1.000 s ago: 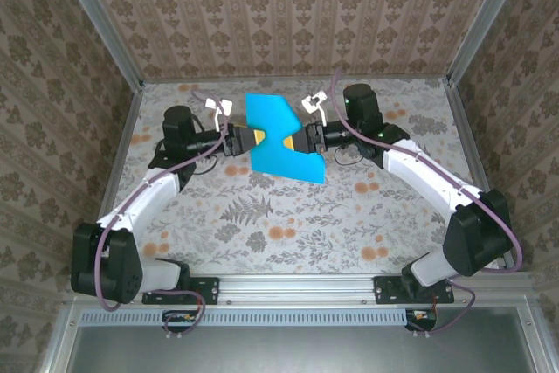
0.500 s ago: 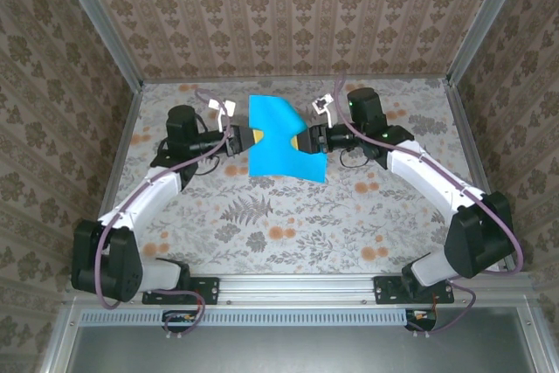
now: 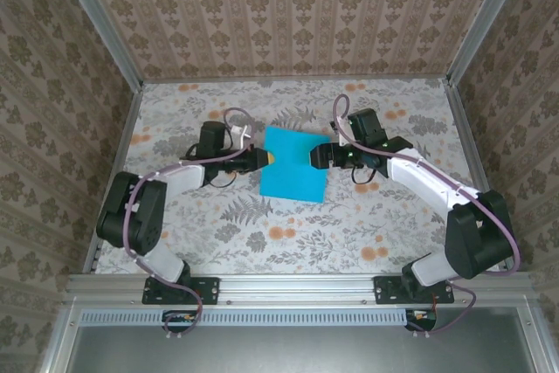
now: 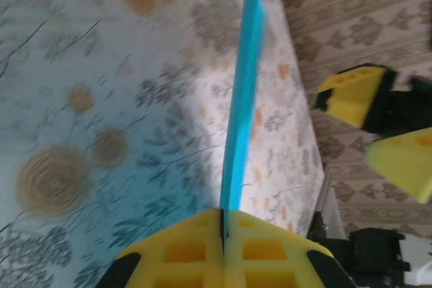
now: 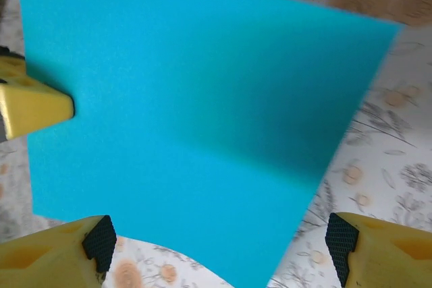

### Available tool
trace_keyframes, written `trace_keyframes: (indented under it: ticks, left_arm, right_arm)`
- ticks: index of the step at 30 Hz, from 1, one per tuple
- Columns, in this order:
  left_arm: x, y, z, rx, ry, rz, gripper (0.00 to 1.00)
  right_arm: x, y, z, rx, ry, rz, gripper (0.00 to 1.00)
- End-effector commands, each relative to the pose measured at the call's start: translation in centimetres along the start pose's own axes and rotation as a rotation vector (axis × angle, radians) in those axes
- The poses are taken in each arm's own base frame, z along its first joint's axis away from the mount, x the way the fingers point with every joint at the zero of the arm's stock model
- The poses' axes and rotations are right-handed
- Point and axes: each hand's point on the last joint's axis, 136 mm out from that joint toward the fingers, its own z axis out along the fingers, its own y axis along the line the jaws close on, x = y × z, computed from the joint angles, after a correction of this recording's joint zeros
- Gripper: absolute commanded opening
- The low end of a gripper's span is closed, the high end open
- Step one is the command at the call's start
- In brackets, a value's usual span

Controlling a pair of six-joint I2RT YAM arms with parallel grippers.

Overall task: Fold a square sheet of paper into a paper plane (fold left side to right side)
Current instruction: Place a square sheet of paper at the center of the table, then first fold in half a square sheet of paper at the center of the table.

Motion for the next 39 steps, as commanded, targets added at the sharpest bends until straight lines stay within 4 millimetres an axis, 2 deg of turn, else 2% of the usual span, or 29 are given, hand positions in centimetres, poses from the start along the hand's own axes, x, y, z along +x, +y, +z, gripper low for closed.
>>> trace_keyframes:
  ticks: [1,3,7,10,14,16,20,24,30,34,36,39]
  left_arm:
    - [1.1,2.4,0.6,-0.067,0.001,-0.068,0.06]
    - [1.8,3.6,0.8,-0.098,0.008,-0.098,0.05]
    - [2.9,5.1,0.9,-0.153,0.032,-0.140,0.06]
    - [3.3,5.5,0.8,-0.181,0.051,-0.148,0.06]
    - [3.3,5.5,0.5,-0.199,0.062,-0.141,0.06]
    - [3.3,5.5,0.5,-0.203,0.065,-0.140,0.06]
    - [3.1,5.2,0.4,-0.204,0.067,-0.137,0.08]
    - [2.7,4.5,0.3,-0.189,0.062,-0.129,0.15]
    - [1.7,2.3,0.7,-0.127,0.057,-0.107,0.34]
    - [1.3,0.6,1.8,-0.079,0.064,-0.091,0.48]
    - [1.0,0.0,2.4,-0.062,0.065,-0.086,0.52]
    - [1.6,-1.1,4.0,-0.039,0.101,-0.070,0.57]
  right_arm:
    - [1.4,-2.5,0.9,0.108,0.032,0.048,0.85]
    - [1.8,-2.4,1.7,0.087,0.040,0.072,0.80]
    - [2.7,-1.3,3.9,0.013,0.075,0.118,0.57]
    - [3.2,-0.7,5.8,-0.011,0.105,0.141,0.40]
    - [3.9,-0.7,8.2,0.002,0.149,0.172,0.22]
    - [4.3,-0.9,9.2,0.011,0.175,0.181,0.17]
    - [5.2,-1.8,10.5,0.067,0.228,0.190,0.15]
    - [6.4,-2.6,11.1,0.105,0.276,0.203,0.14]
    - [8.1,-3.5,11.4,0.145,0.328,0.215,0.13]
    - [8.5,-3.7,11.6,0.149,0.338,0.214,0.13]
    - [8.5,-3.7,11.6,0.150,0.339,0.213,0.13]
    - [8.3,-3.5,11.5,0.139,0.328,0.210,0.13]
